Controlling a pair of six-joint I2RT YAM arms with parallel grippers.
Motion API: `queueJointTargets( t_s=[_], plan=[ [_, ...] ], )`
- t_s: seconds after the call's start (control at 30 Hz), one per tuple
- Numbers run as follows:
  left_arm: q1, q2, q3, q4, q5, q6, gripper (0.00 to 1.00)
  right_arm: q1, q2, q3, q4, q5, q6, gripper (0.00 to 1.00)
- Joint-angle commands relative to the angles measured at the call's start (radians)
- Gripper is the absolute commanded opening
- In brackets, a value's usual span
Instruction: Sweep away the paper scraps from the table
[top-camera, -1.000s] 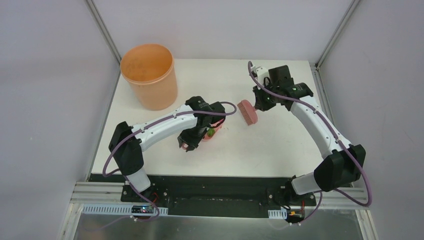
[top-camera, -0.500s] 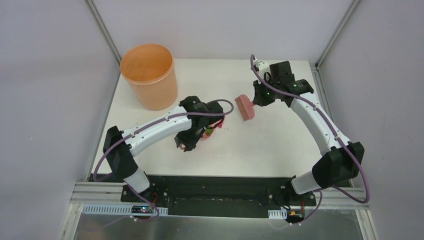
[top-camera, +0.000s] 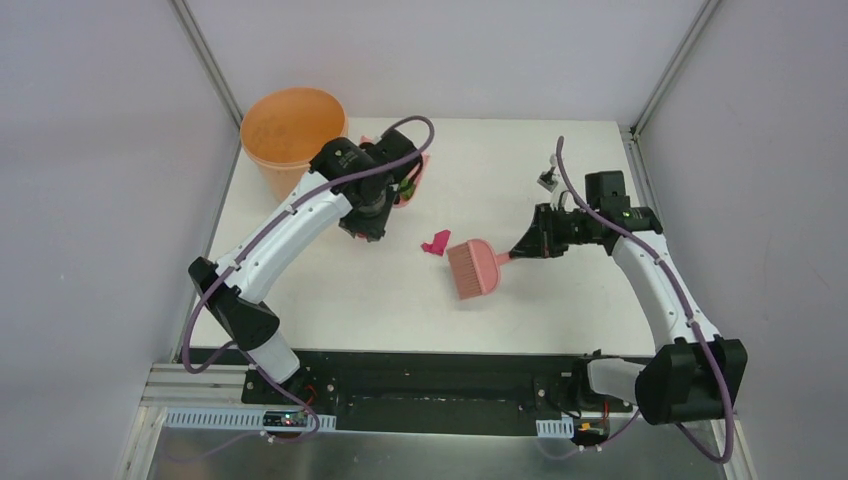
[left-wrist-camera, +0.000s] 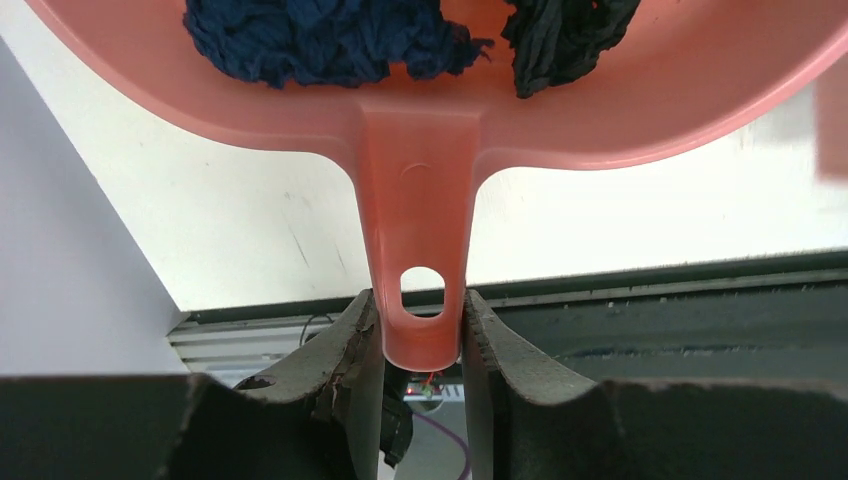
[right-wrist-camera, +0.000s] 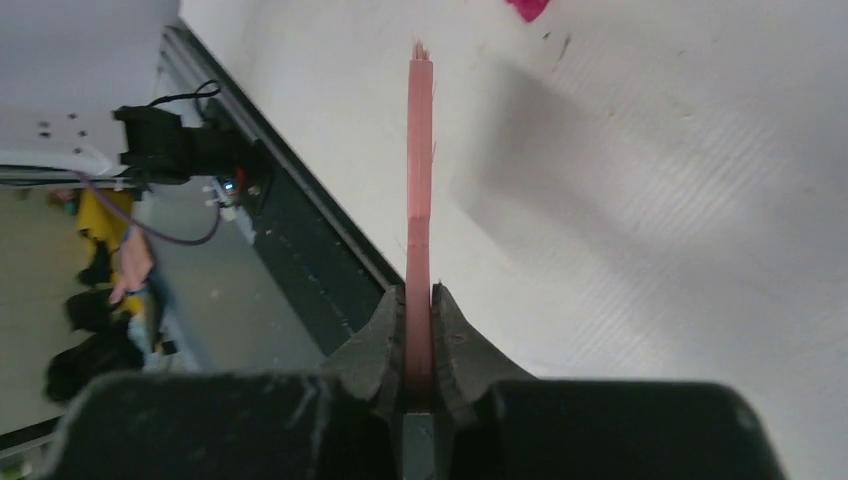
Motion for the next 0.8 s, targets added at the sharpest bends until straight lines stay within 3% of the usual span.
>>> queueJointTargets(
  t_s=[0.0, 0.1, 0.2, 0.43, 0.6, 0.77],
  plan=[
    [0.086, 0.024, 0.116, -0.02, 0.015, 0.07, 0.0, -0.048, 0.004, -0.091, 0.064, -0.319, -0.006, 0.0],
    [0.159, 0.056, 0.175, -0.04, 0.041, 0.085, 0.0, -0.072, 0.085, -0.097, -0.001, -0.483, -0.056, 0.0],
    [0.219, 0.062, 0.215, -0.018, 0.084, 0.104, 0.0, -0.103, 0.126, -0.077, -0.078, -0.554, -0.119, 0.0],
    [0.387, 0.006, 0.239, 0.201, 0.268, 0.118, 0.0, -0.12, 0.109, -0.119, -0.033, -0.541, -0.098, 0.0],
    [0.534, 0.009, 0.245, 0.335, 0.509, 0.063, 0.0, -0.119, 0.109, -0.116, -0.045, -0.512, -0.117, 0.0],
    [0.654, -0.05, 0.065, 0.626, 0.733, -0.122, 0.0, -0.12, 0.094, -0.115, -0.055, -0.472, -0.135, 0.0]
  ],
)
